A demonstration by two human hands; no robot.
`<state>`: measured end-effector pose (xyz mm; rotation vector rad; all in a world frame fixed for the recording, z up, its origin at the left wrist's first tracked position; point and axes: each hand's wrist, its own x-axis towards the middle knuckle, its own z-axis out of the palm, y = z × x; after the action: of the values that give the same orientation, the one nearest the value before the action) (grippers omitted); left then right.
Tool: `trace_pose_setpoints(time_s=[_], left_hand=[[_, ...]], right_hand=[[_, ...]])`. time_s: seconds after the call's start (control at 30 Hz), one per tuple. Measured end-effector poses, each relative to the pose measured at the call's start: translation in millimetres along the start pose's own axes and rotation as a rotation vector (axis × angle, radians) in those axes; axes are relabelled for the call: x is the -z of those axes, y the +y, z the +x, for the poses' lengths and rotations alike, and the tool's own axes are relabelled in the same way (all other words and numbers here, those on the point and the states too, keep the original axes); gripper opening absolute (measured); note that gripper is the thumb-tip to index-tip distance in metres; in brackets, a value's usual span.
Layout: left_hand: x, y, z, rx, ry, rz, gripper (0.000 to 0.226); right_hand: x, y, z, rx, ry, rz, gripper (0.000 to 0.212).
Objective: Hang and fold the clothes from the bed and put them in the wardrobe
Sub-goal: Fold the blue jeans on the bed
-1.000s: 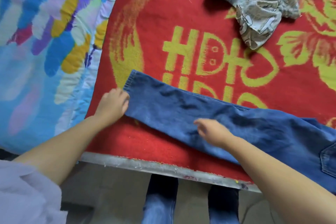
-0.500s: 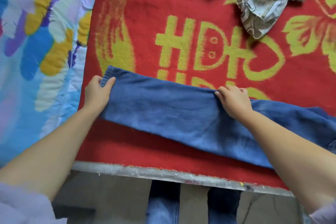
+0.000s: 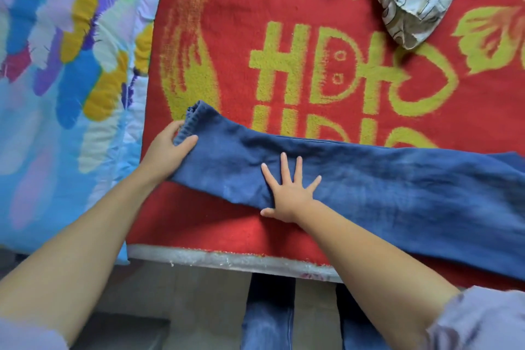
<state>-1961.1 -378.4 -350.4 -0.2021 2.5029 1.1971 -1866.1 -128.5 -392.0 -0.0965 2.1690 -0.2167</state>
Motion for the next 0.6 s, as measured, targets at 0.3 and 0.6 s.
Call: trace_pose_setpoints(time_s=[0.3, 0.6], left_hand=[[-131, 157, -83, -0.152, -0.422, 0.042, 0.082], [-195, 113, -88, -0.392, -0.131, 0.605, 0.074]], right_hand=[[88, 91, -86, 0.131, -0.104, 1.619, 0.046], [5, 168, -63, -0.451, 0.441, 0.941, 0.022]])
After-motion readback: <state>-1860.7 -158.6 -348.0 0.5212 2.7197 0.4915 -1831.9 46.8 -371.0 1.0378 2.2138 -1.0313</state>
